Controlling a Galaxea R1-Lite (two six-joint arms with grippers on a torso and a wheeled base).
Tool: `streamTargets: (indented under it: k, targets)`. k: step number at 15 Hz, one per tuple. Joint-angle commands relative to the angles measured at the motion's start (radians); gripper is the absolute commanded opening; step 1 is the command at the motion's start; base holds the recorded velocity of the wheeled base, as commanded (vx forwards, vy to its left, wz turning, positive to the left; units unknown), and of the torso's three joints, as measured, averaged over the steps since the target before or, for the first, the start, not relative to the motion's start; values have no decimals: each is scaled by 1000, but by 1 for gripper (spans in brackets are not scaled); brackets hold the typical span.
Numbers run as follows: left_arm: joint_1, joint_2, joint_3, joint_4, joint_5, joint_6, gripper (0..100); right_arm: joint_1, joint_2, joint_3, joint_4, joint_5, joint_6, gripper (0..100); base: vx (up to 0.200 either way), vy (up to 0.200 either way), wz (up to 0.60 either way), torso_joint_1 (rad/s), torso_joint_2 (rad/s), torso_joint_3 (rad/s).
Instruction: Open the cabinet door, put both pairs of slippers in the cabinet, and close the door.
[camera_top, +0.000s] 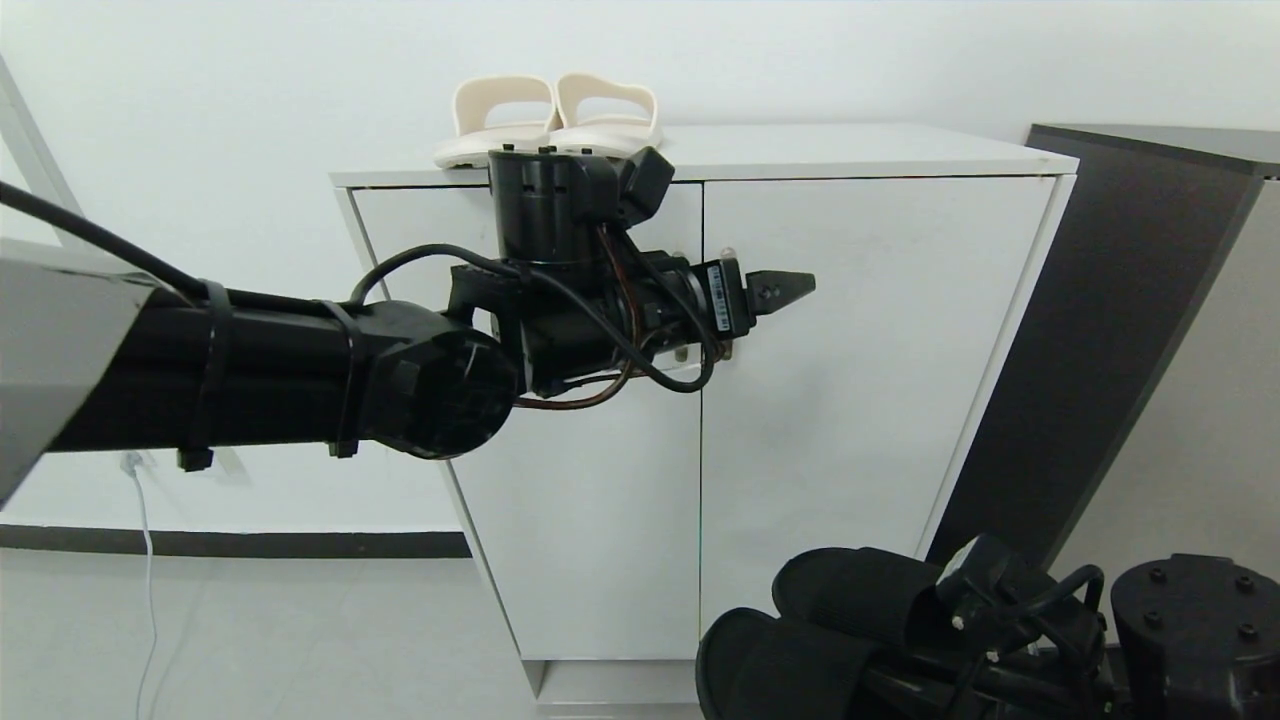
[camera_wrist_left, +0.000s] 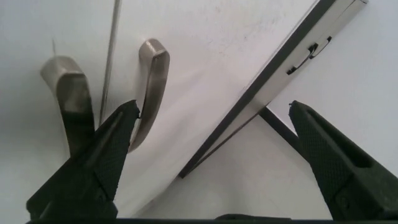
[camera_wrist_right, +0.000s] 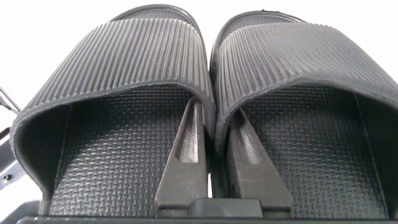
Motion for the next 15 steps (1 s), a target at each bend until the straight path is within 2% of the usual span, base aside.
streamTargets:
  k: [1,4,5,6,9,12,15]
  targets:
    - [-2,3,-3,4,-10,-5,100,1,1,0,0,1,0,0,0,0,0,0,0,0]
    - [-2,5,-3,4,-20,-6,100,1,9,0,-1,1,2,0,0,0,0,0,0,0]
    - [-2,5,-1,4,-20,-6,0,1,10,0,-1,1,2,0,0,0,0,0,0,0]
    - [-2,5,-1,4,-20,-6,0,1,12,0,-1,1,2,0,0,0,0,0,0,0]
    - [-2,-1,2,4,-20,-34,0,2,12,8,-1,1,2,0,0,0,0,0,0,0]
    - [-5,-6,15,2,-20,-34,0,5,9,14,-1,2,2,0,0,0,0,0,0,0]
    - [-33,-60,92,-4,-20,-34,0,34,4,28,-3,25,3,0,0,0,0,0,0,0]
